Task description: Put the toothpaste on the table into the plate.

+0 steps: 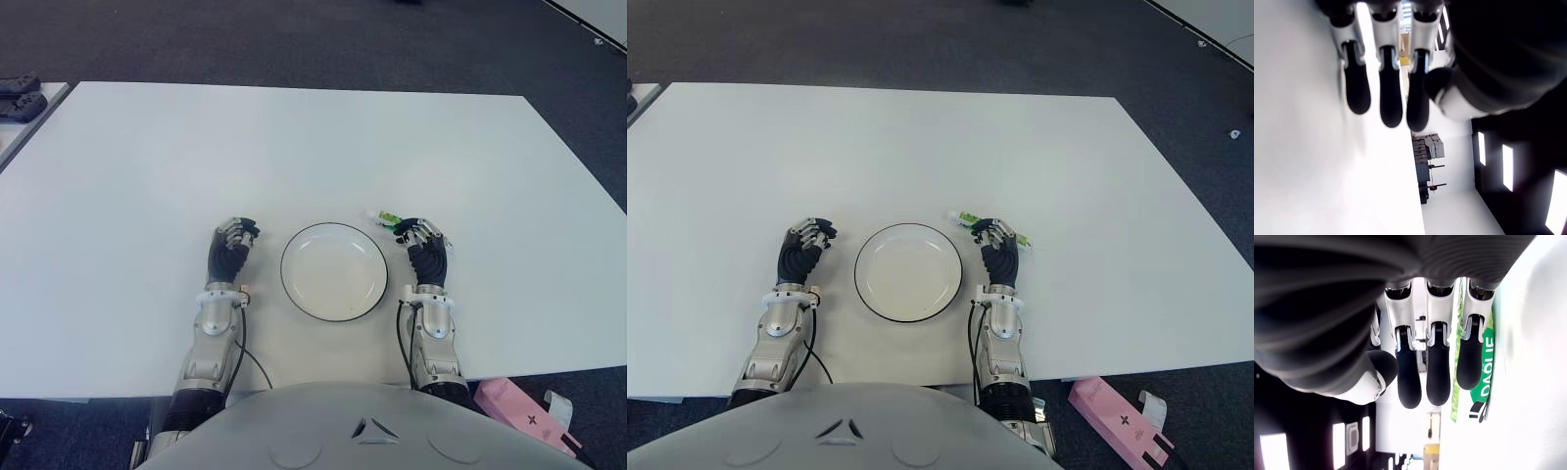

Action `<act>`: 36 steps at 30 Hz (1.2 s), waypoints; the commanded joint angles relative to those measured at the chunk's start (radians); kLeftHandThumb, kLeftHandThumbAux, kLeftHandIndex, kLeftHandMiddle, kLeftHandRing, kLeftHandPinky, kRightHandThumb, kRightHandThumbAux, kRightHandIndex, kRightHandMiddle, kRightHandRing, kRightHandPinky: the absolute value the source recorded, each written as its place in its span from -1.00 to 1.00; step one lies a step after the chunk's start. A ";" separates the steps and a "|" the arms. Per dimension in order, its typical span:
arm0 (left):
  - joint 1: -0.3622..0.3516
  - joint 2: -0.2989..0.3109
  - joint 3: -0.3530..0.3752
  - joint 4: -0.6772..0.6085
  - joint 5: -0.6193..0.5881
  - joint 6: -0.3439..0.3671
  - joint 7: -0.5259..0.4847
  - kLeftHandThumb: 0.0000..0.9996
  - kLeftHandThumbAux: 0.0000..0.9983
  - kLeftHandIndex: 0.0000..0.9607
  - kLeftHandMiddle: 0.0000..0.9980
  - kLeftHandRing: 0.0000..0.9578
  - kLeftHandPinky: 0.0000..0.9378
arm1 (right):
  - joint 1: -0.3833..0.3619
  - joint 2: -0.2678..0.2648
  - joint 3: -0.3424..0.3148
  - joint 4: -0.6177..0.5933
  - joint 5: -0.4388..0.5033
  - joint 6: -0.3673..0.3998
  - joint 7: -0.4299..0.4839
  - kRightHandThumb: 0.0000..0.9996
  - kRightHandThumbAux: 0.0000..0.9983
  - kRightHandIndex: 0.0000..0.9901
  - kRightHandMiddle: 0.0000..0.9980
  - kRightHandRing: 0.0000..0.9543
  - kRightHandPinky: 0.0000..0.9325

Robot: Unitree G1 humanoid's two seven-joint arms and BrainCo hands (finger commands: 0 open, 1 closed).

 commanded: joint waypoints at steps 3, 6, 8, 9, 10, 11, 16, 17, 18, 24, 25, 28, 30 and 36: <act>0.019 -0.005 -0.008 0.007 -0.002 0.026 -0.007 0.42 0.45 -0.12 -0.04 -0.03 -0.03 | 0.003 0.001 -0.001 0.004 0.009 0.006 0.011 0.41 0.45 -0.14 -0.02 0.00 0.02; 0.021 -0.007 -0.009 0.006 -0.002 0.027 -0.007 0.42 0.45 -0.12 -0.04 -0.03 -0.02 | 0.004 0.000 -0.002 0.003 0.009 0.005 0.012 0.41 0.45 -0.14 -0.02 0.00 0.02; 0.023 -0.007 -0.010 0.004 -0.001 0.028 -0.007 0.41 0.45 -0.12 -0.04 -0.03 -0.03 | 0.005 0.000 -0.003 0.002 0.009 0.005 0.012 0.41 0.45 -0.14 -0.02 0.00 0.01; 0.024 -0.008 -0.011 0.003 0.000 0.029 -0.008 0.41 0.45 -0.12 -0.04 -0.03 -0.03 | 0.005 0.000 -0.003 0.002 0.009 0.006 0.012 0.41 0.45 -0.14 -0.02 -0.01 0.01; 0.025 -0.008 -0.011 0.002 0.000 0.031 -0.007 0.41 0.45 -0.12 -0.04 -0.03 -0.03 | 0.006 -0.001 -0.004 0.000 0.011 0.007 0.013 0.41 0.45 -0.14 -0.02 -0.01 0.00; 0.026 -0.009 -0.012 0.000 0.001 0.033 -0.007 0.41 0.45 -0.12 -0.04 -0.03 -0.03 | 0.007 -0.002 -0.004 -0.001 0.012 0.009 0.014 0.41 0.45 -0.14 -0.02 -0.01 0.01; 0.031 -0.011 -0.014 -0.004 0.004 0.037 -0.005 0.41 0.45 -0.12 -0.04 -0.03 -0.03 | 0.010 -0.004 -0.006 -0.006 0.015 0.014 0.018 0.41 0.45 -0.14 -0.02 -0.01 0.01; 0.032 -0.011 -0.015 -0.004 0.005 0.037 -0.004 0.41 0.45 -0.12 -0.04 -0.03 -0.03 | 0.011 -0.004 -0.006 -0.007 0.015 0.014 0.019 0.41 0.45 -0.14 -0.02 -0.01 0.01; 0.033 -0.012 -0.015 -0.005 0.005 0.038 -0.004 0.41 0.45 -0.12 -0.04 -0.03 -0.03 | 0.011 -0.005 -0.006 -0.008 0.015 0.015 0.020 0.41 0.45 -0.14 -0.02 -0.01 0.01; 0.040 -0.016 -0.016 -0.011 0.007 0.038 -0.001 0.41 0.45 -0.12 -0.03 -0.02 -0.03 | 0.016 -0.009 -0.009 -0.013 0.017 0.016 0.026 0.41 0.45 -0.14 -0.02 -0.02 -0.03; 0.041 -0.017 -0.016 -0.012 0.007 0.037 -0.001 0.41 0.45 -0.12 -0.03 -0.03 -0.03 | 0.017 -0.009 -0.009 -0.014 0.016 0.016 0.026 0.41 0.45 -0.14 -0.02 -0.02 -0.01; 0.045 -0.021 -0.016 -0.014 0.006 0.034 0.001 0.41 0.45 -0.12 -0.04 -0.03 -0.03 | 0.017 -0.010 -0.011 -0.019 0.015 0.013 0.026 0.41 0.45 -0.14 -0.02 -0.02 0.02; 0.048 -0.024 -0.017 -0.017 0.006 0.032 0.002 0.41 0.45 -0.12 -0.04 -0.04 -0.05 | 0.017 -0.011 -0.012 -0.023 0.015 0.009 0.025 0.41 0.45 -0.14 -0.02 -0.01 0.04; 0.054 -0.032 -0.018 -0.025 0.009 0.036 0.007 0.42 0.45 -0.12 -0.05 -0.05 -0.05 | -0.003 -0.033 -0.030 -0.092 0.023 0.045 0.031 0.42 0.45 -0.14 -0.02 0.00 0.03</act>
